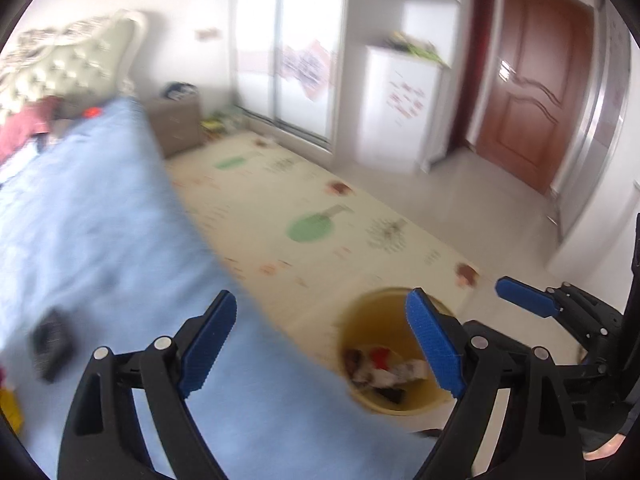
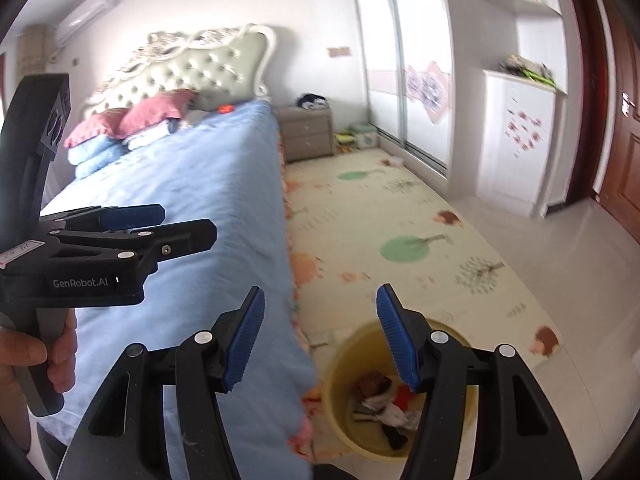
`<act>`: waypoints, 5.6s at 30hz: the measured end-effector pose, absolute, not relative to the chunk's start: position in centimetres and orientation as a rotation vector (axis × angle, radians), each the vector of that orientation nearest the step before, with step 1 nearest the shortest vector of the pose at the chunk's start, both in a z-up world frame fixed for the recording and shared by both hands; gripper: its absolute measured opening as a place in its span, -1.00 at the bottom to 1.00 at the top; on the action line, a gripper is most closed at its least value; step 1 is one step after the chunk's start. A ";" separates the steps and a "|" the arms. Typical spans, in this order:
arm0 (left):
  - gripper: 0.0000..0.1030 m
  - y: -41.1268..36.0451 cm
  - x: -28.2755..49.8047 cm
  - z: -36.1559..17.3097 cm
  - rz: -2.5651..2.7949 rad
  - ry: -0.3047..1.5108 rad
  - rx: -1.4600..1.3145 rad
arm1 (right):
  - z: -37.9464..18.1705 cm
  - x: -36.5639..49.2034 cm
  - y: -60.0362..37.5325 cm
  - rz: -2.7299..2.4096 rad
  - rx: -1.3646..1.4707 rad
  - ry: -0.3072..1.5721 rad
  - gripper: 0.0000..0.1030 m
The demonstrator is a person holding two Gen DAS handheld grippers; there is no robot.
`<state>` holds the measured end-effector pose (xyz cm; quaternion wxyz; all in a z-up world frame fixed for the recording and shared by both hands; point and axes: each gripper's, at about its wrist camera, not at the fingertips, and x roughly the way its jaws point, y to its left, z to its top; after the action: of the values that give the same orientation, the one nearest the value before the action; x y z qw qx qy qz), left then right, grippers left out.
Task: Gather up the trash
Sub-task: 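Move both open tools back over the remaining items on the bed, then grasp the yellow banana-milk carton with the left tool, then grasp the red snack bag with the right tool, then carry the carton to the yellow bucket and release while the right tool drops the red bag in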
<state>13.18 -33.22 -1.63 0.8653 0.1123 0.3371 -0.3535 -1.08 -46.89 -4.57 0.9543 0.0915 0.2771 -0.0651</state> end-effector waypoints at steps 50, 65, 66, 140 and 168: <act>0.93 7.5 18.6 -4.5 -0.409 0.694 0.068 | -0.4 10.4 -14.0 0.393 -0.026 0.423 0.85; 0.44 8.2 23.3 -7.7 -0.563 0.883 0.035 | -1.8 13.9 -10.3 0.420 0.001 0.564 0.85; 0.36 8.1 23.2 -7.6 -0.567 0.878 0.044 | -1.8 13.9 -10.2 0.415 0.000 0.569 0.85; -0.01 -8.3 12.4 -3.3 -0.713 0.737 0.052 | -1.4 5.2 -26.2 0.310 0.101 0.614 -0.66; -0.01 -41.3 9.2 -5.5 -1.088 0.844 0.301 | -6.7 -6.3 -53.1 -0.144 0.303 0.614 -0.65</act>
<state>9.17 -41.28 -5.50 0.7619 0.1385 0.3878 -0.4999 -6.33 -53.11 -6.72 0.9395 0.1482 0.3007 -0.0706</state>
